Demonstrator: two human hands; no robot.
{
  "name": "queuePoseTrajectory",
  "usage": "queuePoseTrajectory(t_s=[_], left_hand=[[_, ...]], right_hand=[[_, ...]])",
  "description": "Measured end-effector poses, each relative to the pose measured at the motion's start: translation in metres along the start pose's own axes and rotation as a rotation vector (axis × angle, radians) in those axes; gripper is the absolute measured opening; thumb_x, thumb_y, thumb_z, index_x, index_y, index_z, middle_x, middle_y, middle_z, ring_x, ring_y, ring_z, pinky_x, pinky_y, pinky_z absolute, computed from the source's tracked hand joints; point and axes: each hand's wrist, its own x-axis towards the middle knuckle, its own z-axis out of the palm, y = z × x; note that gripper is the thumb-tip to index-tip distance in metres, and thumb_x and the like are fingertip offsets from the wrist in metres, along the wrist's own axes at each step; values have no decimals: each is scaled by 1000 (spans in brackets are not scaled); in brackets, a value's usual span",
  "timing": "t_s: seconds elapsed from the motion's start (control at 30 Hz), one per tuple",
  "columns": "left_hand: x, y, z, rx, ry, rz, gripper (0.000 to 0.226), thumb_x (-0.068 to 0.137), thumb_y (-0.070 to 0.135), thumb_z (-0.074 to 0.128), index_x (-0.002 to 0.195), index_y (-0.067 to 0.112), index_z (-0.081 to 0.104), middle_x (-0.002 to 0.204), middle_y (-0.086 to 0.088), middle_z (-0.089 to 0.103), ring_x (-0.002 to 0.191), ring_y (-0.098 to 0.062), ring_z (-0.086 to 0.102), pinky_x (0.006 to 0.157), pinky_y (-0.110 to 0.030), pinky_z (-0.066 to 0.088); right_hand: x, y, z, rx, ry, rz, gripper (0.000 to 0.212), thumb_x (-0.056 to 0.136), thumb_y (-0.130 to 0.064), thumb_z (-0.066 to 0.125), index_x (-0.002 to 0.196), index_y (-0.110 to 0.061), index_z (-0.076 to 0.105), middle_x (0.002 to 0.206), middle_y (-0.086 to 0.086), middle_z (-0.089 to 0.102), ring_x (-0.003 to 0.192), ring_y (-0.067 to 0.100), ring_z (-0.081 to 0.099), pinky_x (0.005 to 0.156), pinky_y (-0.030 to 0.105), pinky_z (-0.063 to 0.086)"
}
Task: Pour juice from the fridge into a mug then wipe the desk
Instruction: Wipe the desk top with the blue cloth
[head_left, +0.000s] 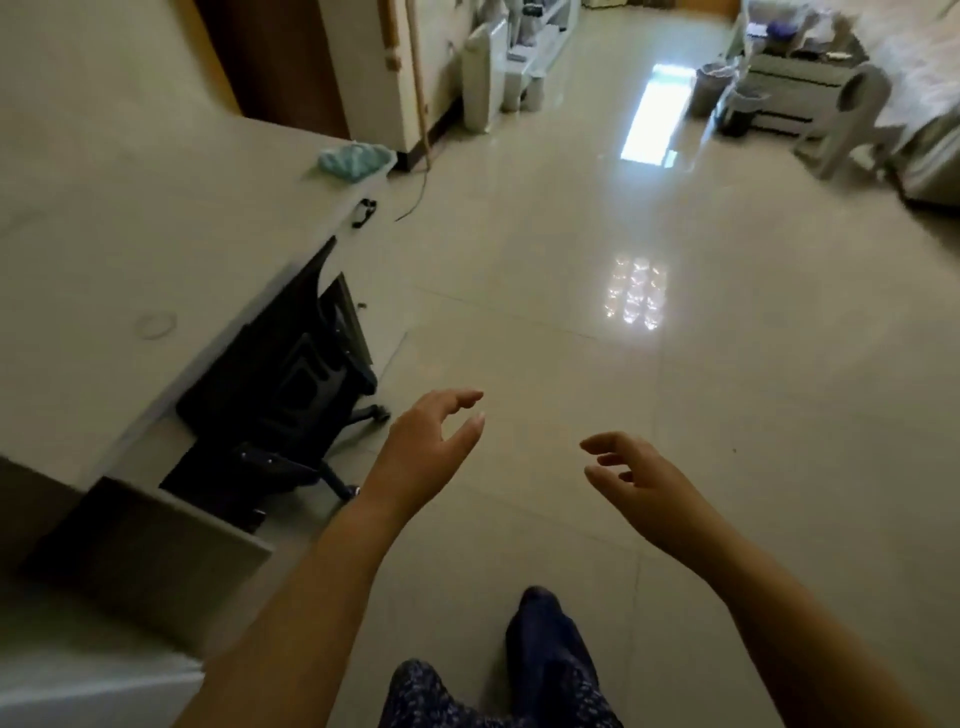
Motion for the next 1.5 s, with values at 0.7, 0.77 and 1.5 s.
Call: queuePoseTrajectory(t_s=[0.7, 0.77, 1.5], left_hand=[[279, -84, -100, 19, 394, -322, 32, 96, 35, 49, 125, 23, 56, 123, 9, 53, 91, 11, 50, 71, 3, 37], [315, -99, -118, 40, 399, -311, 33, 96, 36, 49, 125, 23, 56, 126, 9, 53, 105, 5, 49, 81, -1, 34], [609, -247, -231, 383, 612, -562, 36, 88, 26, 59, 121, 11, 59, 131, -8, 55, 123, -25, 47, 102, -39, 36]], right_hand=[[426, -135, -6, -149, -342, -425, 31, 91, -29, 53, 122, -27, 51, 126, -4, 52, 111, 10, 50, 100, 35, 44], [465, -151, -3, -145, -339, -435, 30, 92, -29, 53, 122, -27, 51, 125, -6, 51, 111, 10, 49, 100, 32, 43], [869, -282, 49, -515, -341, -579, 61, 93, -47, 45, 146, -29, 22, 158, 5, 12, 144, 29, 6, 117, 48, 13]])
